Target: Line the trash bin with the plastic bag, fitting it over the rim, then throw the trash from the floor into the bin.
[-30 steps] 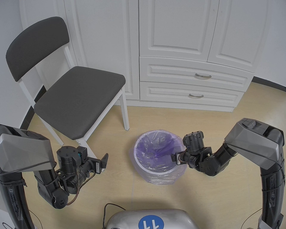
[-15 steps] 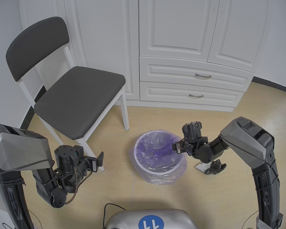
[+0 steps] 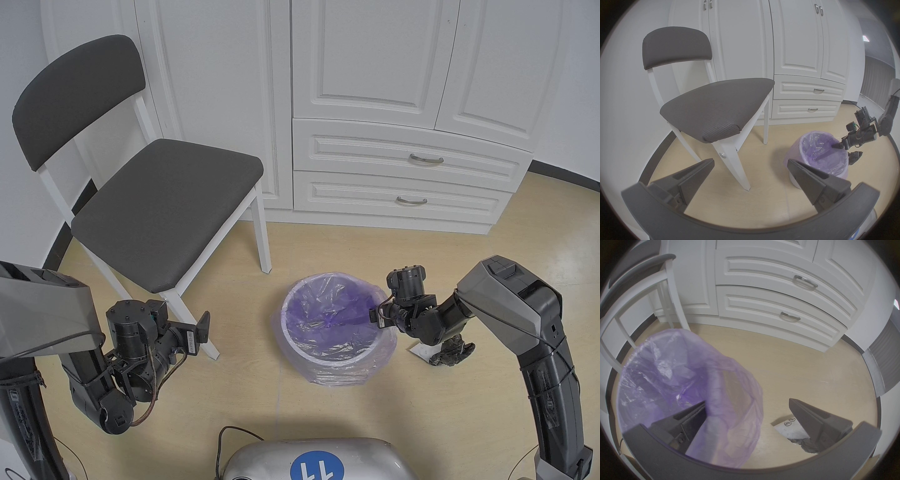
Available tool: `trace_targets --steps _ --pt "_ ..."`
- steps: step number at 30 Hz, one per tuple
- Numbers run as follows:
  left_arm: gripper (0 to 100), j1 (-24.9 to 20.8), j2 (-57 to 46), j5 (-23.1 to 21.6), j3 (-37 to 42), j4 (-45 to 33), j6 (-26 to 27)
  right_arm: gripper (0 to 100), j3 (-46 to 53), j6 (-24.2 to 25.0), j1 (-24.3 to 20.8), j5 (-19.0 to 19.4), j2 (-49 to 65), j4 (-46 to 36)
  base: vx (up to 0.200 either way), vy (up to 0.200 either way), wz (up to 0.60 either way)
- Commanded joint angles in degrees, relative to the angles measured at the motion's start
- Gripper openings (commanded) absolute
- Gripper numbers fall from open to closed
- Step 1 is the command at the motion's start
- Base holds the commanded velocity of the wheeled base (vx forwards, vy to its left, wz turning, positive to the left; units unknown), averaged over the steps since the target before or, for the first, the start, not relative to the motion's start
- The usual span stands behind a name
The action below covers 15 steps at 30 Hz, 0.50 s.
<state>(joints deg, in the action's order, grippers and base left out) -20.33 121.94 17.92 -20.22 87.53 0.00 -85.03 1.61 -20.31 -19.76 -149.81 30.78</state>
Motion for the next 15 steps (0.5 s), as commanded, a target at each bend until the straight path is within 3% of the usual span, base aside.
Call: trace_targets --steps 1,15 --pt "100 0.21 0.14 0.01 -0.08 0.01 0.0 100 -0.14 -0.03 0.27 -0.01 -0.83 0.07 0.0 0.0 0.0" --pt "100 0.73 -0.21 0.01 0.19 0.01 0.09 100 5.22 3.84 -4.3 -0.1 7.87 -0.11 0.0 0.0 0.0"
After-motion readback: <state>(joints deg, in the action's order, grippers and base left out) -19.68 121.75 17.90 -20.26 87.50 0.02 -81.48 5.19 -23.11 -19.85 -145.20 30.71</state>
